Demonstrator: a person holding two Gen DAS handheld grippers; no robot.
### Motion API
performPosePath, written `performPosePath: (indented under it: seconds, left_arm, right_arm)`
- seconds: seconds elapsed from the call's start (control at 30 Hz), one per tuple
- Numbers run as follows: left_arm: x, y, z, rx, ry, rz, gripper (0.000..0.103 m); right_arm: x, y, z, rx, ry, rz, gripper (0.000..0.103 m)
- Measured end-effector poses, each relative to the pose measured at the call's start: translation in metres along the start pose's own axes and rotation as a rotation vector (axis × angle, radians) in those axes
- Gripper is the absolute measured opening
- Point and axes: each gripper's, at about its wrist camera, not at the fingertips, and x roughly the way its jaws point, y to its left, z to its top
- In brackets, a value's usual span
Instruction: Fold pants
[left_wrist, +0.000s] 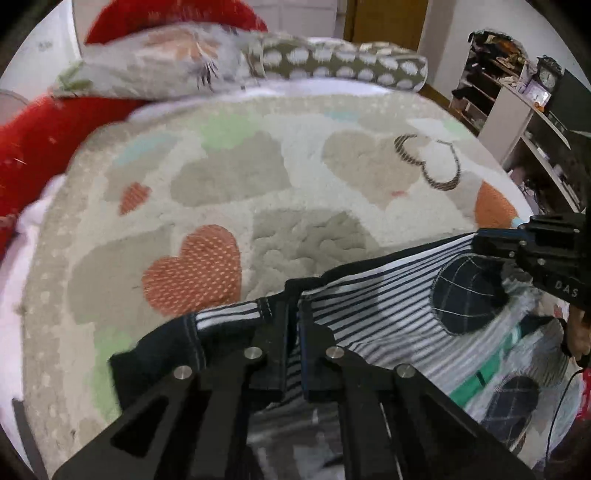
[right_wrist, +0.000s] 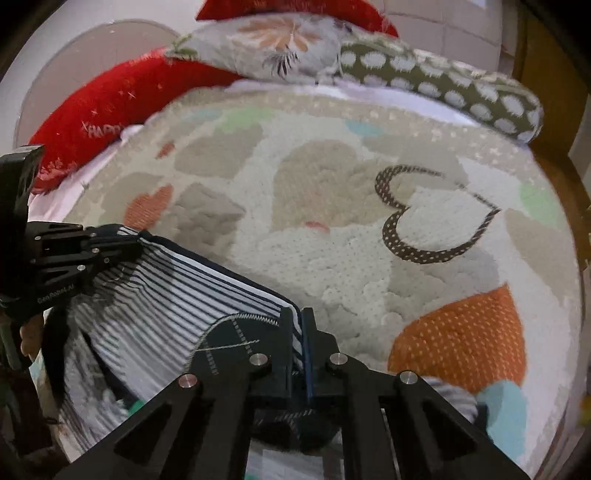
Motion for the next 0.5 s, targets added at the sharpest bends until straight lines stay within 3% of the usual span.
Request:
performPosePath:
  seconds: [0.17,0.33,0.5]
  left_arm:
    - [-0.057,-0.015,-0.037,0.0,-0.111,0.052,0.003]
    - [-0.103,-0.022,-0.101,-0.034,-0.191,0.093,0.001]
    - [-0.108,-0.013,-0.167,-0.175,-0.161,0.008,0.001]
  right_arm:
    - [-0.051,0.028,-0.023,-0.024,-0.075,0.002,0.005]
    - [-0.09,0.061,-0.069,-0.064,-0.12,-0.001,0.005]
    - [-0.098,0.085,-0.13,-0.042,-0.121,0.027,0.005]
